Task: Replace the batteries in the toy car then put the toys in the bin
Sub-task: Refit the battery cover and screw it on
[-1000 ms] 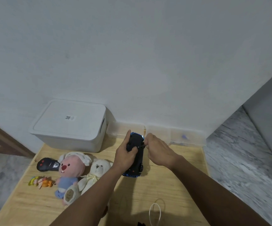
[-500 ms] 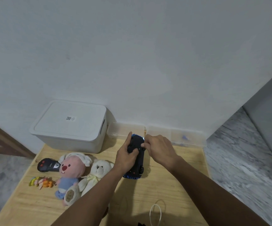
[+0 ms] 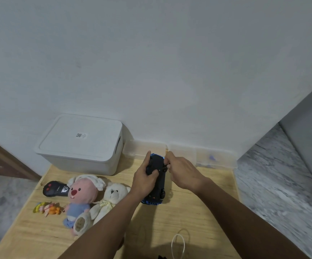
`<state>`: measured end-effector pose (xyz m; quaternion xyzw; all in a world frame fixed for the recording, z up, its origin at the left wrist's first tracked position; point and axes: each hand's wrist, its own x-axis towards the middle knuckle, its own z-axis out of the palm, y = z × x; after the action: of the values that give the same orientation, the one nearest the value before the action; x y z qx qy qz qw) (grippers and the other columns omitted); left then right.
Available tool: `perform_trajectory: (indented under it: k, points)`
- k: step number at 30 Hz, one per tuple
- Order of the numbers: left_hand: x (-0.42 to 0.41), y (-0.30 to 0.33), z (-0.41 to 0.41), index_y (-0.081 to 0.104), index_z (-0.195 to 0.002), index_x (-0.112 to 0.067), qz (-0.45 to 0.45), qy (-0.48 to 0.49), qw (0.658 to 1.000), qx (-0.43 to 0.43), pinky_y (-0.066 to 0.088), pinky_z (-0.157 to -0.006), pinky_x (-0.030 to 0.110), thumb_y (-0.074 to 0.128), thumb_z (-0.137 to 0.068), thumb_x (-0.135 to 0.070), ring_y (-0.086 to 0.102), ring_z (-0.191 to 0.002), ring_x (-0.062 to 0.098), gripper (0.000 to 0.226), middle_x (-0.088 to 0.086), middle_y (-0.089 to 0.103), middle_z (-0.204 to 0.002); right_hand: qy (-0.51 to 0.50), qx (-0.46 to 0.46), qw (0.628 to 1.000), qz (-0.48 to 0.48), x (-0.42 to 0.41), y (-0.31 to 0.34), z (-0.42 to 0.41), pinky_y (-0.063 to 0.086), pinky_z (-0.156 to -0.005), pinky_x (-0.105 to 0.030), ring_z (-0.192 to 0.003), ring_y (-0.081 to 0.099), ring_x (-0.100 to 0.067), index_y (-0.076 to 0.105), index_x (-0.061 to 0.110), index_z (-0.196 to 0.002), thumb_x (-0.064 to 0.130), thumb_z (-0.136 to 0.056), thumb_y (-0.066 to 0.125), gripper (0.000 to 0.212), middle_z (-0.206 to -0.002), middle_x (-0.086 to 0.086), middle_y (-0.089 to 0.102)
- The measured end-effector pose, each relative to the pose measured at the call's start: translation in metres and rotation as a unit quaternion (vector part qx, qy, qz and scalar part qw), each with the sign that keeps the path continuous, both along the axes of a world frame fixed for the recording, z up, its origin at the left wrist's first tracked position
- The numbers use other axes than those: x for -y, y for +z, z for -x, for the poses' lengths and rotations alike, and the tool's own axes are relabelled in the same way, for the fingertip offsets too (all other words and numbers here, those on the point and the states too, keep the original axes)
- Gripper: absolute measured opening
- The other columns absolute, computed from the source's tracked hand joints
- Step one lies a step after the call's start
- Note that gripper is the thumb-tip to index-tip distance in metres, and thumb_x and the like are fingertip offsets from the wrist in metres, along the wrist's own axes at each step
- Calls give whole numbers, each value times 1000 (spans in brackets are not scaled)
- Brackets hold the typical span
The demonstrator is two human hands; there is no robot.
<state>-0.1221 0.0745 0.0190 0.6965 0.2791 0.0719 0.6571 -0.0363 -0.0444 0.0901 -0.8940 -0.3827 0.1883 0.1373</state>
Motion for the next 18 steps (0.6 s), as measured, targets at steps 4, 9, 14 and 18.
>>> perform_trajectory:
  k: [4,9,14,18]
  points:
    - [-2,0,1,26,-148,-43,1,2,1000,-1,56,-84,29,54,-92,-8,65,-95,9,72,-20,62,-107,-18,26,999,-9,-1,-4,0,45,-68,-38,-81,59,-28,45,17,-102,23,-102,41,7,-90,-9,65]
    - [0,-2,1,26,-149,-41,20,4,1000,0,58,-80,29,54,-92,-8,67,-94,14,72,-10,65,-111,-19,130,991,-1,-4,-3,0,39,-63,-33,-80,62,-26,57,14,-105,41,-100,43,30,-87,-7,68]
    - [-1,1,0,26,-148,-42,18,9,1000,0,56,-76,24,53,-92,-7,67,-93,13,72,-10,66,-110,-2,130,991,-13,-5,-5,0,39,-66,-34,-86,60,-27,62,13,-104,34,-102,41,30,-89,-8,68]
    - [-3,1,-3,26,-150,-41,10,11,1000,-2,57,-85,35,53,-92,-8,66,-96,17,72,-8,65,-112,-11,73,997,-39,-3,0,1,46,-75,-40,-94,57,-31,48,13,-125,9,-99,39,27,-101,-13,64]
